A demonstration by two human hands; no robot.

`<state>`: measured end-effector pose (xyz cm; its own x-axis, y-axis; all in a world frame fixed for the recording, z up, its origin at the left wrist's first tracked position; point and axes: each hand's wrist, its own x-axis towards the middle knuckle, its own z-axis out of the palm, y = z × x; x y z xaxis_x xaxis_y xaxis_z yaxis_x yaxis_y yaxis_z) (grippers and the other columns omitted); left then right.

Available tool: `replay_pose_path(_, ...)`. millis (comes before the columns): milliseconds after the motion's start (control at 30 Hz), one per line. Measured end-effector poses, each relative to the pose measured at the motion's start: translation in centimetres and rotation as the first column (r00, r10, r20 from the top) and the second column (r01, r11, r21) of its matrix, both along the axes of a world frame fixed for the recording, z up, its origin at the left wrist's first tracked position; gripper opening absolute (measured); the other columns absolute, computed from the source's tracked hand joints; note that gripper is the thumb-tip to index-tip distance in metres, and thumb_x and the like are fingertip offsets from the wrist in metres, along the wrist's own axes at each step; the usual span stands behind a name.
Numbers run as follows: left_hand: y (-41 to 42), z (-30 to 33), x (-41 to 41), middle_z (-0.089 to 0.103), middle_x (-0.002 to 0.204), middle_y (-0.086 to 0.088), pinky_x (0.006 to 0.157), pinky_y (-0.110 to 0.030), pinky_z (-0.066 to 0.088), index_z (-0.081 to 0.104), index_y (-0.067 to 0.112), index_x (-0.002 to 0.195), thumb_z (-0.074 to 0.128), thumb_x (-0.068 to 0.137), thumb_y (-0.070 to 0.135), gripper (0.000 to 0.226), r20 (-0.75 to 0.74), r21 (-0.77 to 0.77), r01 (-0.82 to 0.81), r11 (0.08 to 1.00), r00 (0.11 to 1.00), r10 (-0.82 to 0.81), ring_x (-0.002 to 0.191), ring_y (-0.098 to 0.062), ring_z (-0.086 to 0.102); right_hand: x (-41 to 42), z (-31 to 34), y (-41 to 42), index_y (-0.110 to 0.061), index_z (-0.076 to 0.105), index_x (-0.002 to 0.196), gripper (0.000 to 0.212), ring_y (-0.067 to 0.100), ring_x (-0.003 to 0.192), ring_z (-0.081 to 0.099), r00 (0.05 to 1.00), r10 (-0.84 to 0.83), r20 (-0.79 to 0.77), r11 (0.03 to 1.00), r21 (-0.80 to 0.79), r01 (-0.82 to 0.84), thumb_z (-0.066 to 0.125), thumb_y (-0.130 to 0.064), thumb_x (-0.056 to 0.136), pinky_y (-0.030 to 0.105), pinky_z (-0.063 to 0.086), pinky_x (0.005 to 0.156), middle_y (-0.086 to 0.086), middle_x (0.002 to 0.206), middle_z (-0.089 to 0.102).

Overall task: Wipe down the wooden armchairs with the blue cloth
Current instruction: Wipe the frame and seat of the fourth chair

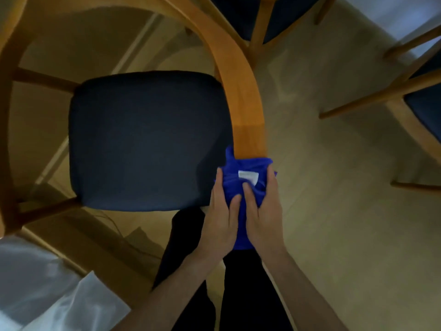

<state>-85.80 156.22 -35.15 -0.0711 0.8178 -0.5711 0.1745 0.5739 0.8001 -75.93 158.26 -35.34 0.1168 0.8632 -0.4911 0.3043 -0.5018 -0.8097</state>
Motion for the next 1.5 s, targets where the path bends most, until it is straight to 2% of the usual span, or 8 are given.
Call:
replay_pose_path(300,17.0,-0.8,-6.3,0.039,0.134,0.025,0.077,-0.001,0.043,0.013,0.040,0.151,0.066,0.089,0.039,0.082,0.135,0.095,-0.048,0.994,0.990,0.035,0.110,0.014,0.046,-3.0,1.0,18.5,-0.015,0.048,0.139,0.042,-0.002,0.117,0.046,0.905,0.208,0.371,0.892,0.308,-0.331,0.054,-0.027,0.099,0.001,0.028,0.095,-0.004,0.136,0.054)
replay_pose_path(467,21.3,2.6,-16.9,0.071,0.110,0.010,0.085,-0.038,0.058,0.059,0.031,0.124,0.087,0.066,0.038,0.065,0.354,-0.098,0.044,0.994,0.935,-0.007,0.101,-0.013,0.069,-10.2,3.6,21.8,-0.021,0.054,0.129,0.030,-0.016,0.105,0.049,0.900,0.300,0.316,0.827,0.385,-0.411,0.055,-0.025,0.099,0.003,0.035,0.093,-0.017,0.119,0.056)
replay_pose_path(800,32.7,8.6,-31.6,0.062,0.096,0.007,0.070,-0.035,0.054,0.048,0.023,0.106,0.069,0.078,0.056,0.048,-0.250,0.374,0.091,0.923,0.968,0.006,0.087,-0.013,0.062,-25.1,10.8,37.0,-0.015,0.054,0.132,0.034,0.015,0.128,0.047,0.721,0.471,0.508,0.566,0.453,-0.689,0.054,-0.027,0.100,0.020,0.031,0.109,0.004,0.139,0.052)
replay_pose_path(933,34.4,7.6,-35.6,0.050,0.107,0.004,0.062,-0.035,0.044,0.028,0.034,0.132,0.058,0.086,0.056,0.059,-0.633,0.265,0.104,0.959,0.769,0.091,0.081,-0.021,0.058,-30.9,10.4,41.8,-0.034,0.022,0.154,0.070,0.027,0.151,0.001,0.554,0.522,0.648,0.641,0.131,-0.756,0.061,-0.036,0.095,0.044,0.013,0.121,0.007,0.164,-0.010)
replay_pose_path(1067,33.5,5.4,-38.7,0.053,0.111,0.003,0.071,-0.036,0.047,0.041,0.035,0.131,0.057,0.084,0.062,0.056,-0.651,0.169,0.249,0.954,0.755,-0.082,0.094,-0.021,0.058,-32.6,8.4,41.5,-0.037,0.020,0.152,0.090,0.021,0.134,0.041,0.497,0.765,0.410,0.592,-0.145,-0.793,0.072,-0.023,0.080,0.036,0.039,0.108,-0.001,0.155,0.031)
replay_pose_path(1200,32.6,5.3,-41.3,0.060,0.095,0.014,0.073,-0.024,0.047,0.050,0.030,0.129,0.073,0.081,0.036,0.054,-0.445,0.263,0.319,0.911,0.878,-0.179,0.089,-0.012,0.061,-34.4,7.2,40.8,-0.034,0.022,0.143,0.118,0.027,0.130,0.038,0.051,0.732,0.679,0.427,-0.399,-0.812,0.088,-0.055,0.048,0.052,0.031,0.109,-0.005,0.140,0.038)
replay_pose_path(1367,30.1,4.7,-44.6,0.049,0.087,0.003,0.063,-0.027,0.040,0.054,0.020,0.082,0.078,0.074,0.030,0.027,-0.597,0.214,0.305,0.928,0.792,-0.123,0.079,-0.018,0.052,-40.6,5.3,38.4,-0.026,0.043,0.122,0.071,0.026,0.113,0.051,-0.146,0.500,0.854,0.240,-0.299,-0.924,0.082,-0.035,0.064,0.047,0.037,0.094,-0.004,0.117,0.052)
replay_pose_path(1500,25.1,2.6,-48.3,0.043,0.103,0.002,0.071,-0.024,0.039,0.056,0.016,0.090,0.085,0.067,0.033,0.041,-0.650,0.118,0.147,0.982,0.759,-0.036,0.090,-0.016,0.052,-47.1,2.7,34.8,-0.028,0.043,0.101,0.031,0.019,0.101,0.054,-0.154,0.567,0.809,0.010,-0.193,-0.981,0.067,-0.023,0.082,0.035,0.034,0.090,-0.009,0.092,0.048)
